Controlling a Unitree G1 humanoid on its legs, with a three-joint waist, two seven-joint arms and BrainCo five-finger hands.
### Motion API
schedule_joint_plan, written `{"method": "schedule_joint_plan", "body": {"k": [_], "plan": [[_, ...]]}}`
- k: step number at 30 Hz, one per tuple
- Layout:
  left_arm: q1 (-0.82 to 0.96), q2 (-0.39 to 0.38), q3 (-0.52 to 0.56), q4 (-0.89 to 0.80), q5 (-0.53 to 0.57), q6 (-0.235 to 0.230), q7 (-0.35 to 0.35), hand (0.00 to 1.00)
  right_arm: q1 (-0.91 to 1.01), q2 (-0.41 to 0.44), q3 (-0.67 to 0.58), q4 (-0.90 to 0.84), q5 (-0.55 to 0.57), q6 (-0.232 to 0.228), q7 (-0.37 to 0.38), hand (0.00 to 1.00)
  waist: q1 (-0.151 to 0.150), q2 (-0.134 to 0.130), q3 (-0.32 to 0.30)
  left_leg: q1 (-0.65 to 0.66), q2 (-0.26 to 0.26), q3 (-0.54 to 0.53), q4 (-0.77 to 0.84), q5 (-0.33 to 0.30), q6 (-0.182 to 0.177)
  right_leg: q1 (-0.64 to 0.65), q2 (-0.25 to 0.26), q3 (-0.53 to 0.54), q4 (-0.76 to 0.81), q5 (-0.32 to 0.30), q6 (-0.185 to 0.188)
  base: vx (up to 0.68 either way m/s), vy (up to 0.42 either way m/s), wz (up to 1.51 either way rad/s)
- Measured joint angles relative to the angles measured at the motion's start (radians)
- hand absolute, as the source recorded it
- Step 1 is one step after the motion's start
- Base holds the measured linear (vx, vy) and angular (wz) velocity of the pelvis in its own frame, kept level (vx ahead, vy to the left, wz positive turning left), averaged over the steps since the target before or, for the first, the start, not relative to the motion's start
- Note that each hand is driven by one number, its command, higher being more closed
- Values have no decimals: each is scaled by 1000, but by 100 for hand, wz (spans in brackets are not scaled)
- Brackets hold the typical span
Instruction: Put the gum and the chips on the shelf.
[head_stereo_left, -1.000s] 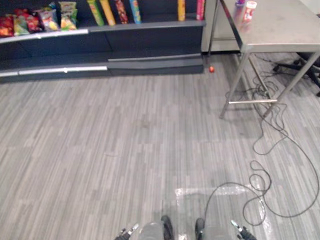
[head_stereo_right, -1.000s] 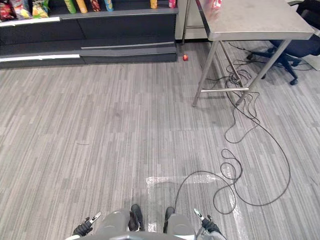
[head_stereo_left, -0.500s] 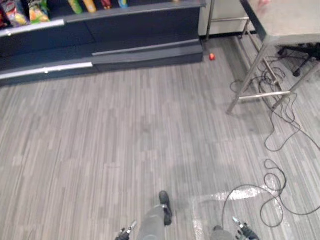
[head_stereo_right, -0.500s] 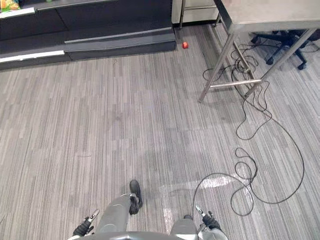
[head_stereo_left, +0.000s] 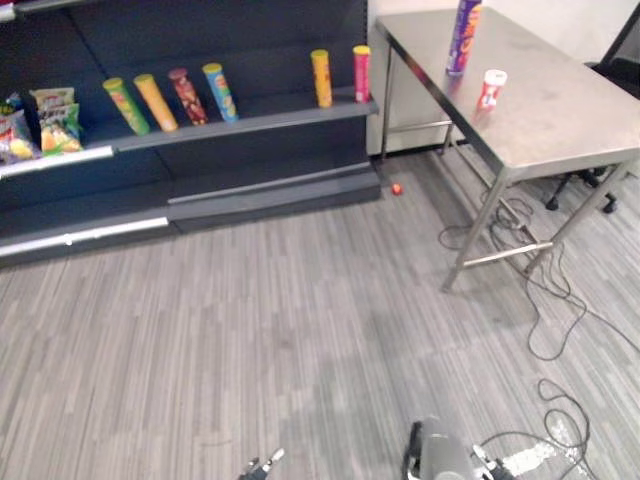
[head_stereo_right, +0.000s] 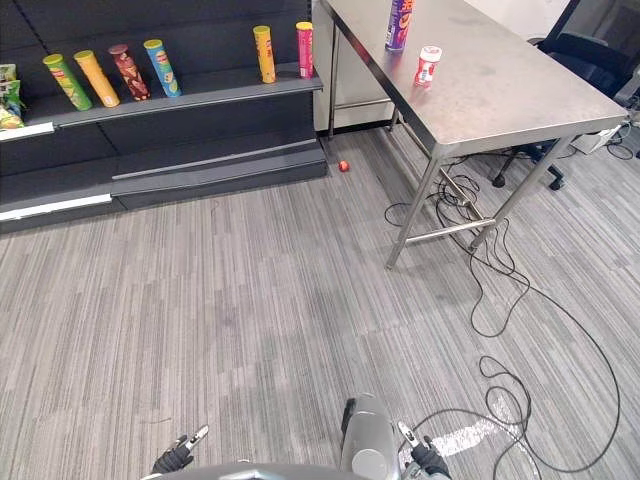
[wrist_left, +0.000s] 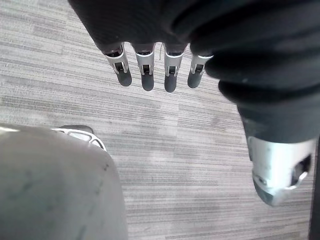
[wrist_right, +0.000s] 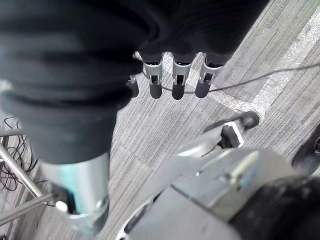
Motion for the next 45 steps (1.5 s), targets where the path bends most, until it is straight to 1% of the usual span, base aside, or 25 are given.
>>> {"method": "schedule_joint_plan", "body": {"k": [1,2,3,4,5,9,11,14,15,17,20,23,26,28,29,30,32,35,37,38,39,40,41,42,45], "plan": [[2,-2,11,2,9,0,0,0,5,11,-8,1,20,0,0,0,-9,1,2,18,13,-16,-3,-9,-18,0,15,7,-136,29,8,502,-244,44],[2,-9,33,2,11,1,0,0,16,15,-24,2,36,1,0,0,-13,0,3,45,28,-27,-10,-22,-47,4,29,30,-305,108,17,533,-255,41],[2,-13,47,1,11,1,0,0,25,18,-29,1,36,1,0,0,-11,-2,3,58,34,-31,-16,-30,-60,8,33,38,-372,165,16,557,-262,35],[5,-22,71,2,12,1,0,0,35,19,-39,1,36,1,0,0,-11,-3,4,82,50,-38,-24,-38,-70,28,44,35,-394,272,4,441,-198,14],[-2,-43,95,3,15,0,-2,0,23,14,-51,0,35,1,0,0,-2,30,8,81,80,-40,-19,-19,-69,20,77,25,-355,234,-37,540,-256,7],[-3,-69,138,-1,16,-7,-6,0,9,26,-58,-14,34,-8,0,0,-6,26,5,136,106,-72,-10,143,-124,3,55,-1,-108,23,-82,565,-308,18],[-6,-84,150,-11,14,-7,-7,0,8,19,-45,-21,32,-10,-1,0,-8,32,-3,121,127,-108,40,180,-143,27,57,-26,-99,-20,-85,355,-160,31],[-8,-89,171,-32,-2,-7,-13,0,19,6,-18,-22,-1,-12,-9,0,-5,32,-9,-26,175,-205,389,281,-194,136,74,-53,-160,-66,-87,400,-182,28],[-9,-86,177,-41,-9,-8,-12,0,23,-3,12,-24,-3,-16,-12,0,-3,24,-6,-110,186,-239,571,378,-201,188,77,-55,-191,-76,-90,320,-78,2],[-15,-97,185,-45,-40,-8,-13,0,18,-9,23,-21,-2,-27,-11,0,2,25,-7,-219,209,-210,816,350,-214,258,83,-49,-229,-83,-98,317,-34,-16],[-22,-101,205,-57,-44,-9,-16,0,16,-6,23,-21,5,-30,-7,0,20,24,-7,-347,213,-89,947,194,-144,392,85,-8,-313,-90,-103,294,61,-37],[-22,-104,227,-76,-84,-15,-21,0,12,-6,29,-20,5,-28,-2,0,35,16,-10,-480,196,-42,794,101,-92,462,68,36,-364,-105,-76,265,168,-43],[-20,-102,222,-76,-87,-27,-16,0,28,0,48,-25,6,-29,-2,0,44,-5,-23,-473,143,-35,282,156,-60,520,2,94,-368,-153,8,353,290,-52],[-17,-103,226,-79,-85,-31,-14,0,42,-3,67,-34,6,-30,-3,0,50,-6,-31,-484,140,-48,154,249,-74,553,-26,123,-385,-180,53,433,412,-44],[-12,-102,226,-79,-83,-31,-14,0,44,-5,83,-27,5,-29,-3,0,53,-10,-61,-485,112,-40,184,305,-59,573,-49,147,-416,-189,55,491,409,-40],[-12,-92,225,-77,-81,-32,-12,0,41,6,81,-16,5,-28,-3,0,49,-31,-75,-500,102,-29,216,269,-53,578,-59,167,-433,-186,47,637,354,-28],[-18,-77,222,-69,-82,-34,-11,0,17,22,79,6,3,-29,0,0,52,-51,-94,-525,92,-27,325,166,-41,579,-43,233,-435,-87,18,546,257,-20],[-20,-49,204,-34,-83,-29,-10,0,14,48,56,27,3,-28,1,0,50,-86,-134,-481,58,6,352,152,-9,588,-90,300,-415,-13,29,418,236,-29],[-14,-26,169,3,-82,-29,-7,0,19,52,35,18,4,-33,5,0,58,-67,-142,-436,57,6,421,152,-4,545,-94,368,-270,108,28,371,187,-82],[-8,-23,156,3,-83,-29,-7,0,23,46,32,16,4,-33,5,0,59,-63,-146,-420,44,-1,409,140,-4,512,-99,393,-193,127,29,212,182,-89],[14,-22,108,2,-80,-30,-7,0,39,26,30,13,4,-33,5,0,60,-52,-162,-322,21,-12,257,94,4,425,-99,410,-29,168,53,252,194,-46],[11,-8,57,8,-78,-26,-7,0,41,32,21,14,5,-32,1,0,34,-52,-159,-255,-23,0,188,62,20,358,-123,413,142,181,80,263,160,-31],[10,-2,50,9,-77,-28,-6,0,41,35,8,18,6,-30,4,0,28,-61,-147,-230,-33,4,178,58,26,325,-128,404,227,176,73,299,100,-3],[9,2,45,10,-74,-26,-3,0,42,33,1,19,6,-28,2,0,25,-59,-138,-181,-39,9,152,56,29,272,-122,335,346,143,27,195,22,-16],[10,-1,28,30,-62,-19,-2,0,51,20,3,10,7,-29,1,0,23,-32,-122,-55,-22,22,52,57,26,208,-120,80,391,-43,-4,272,24,-20]]}}
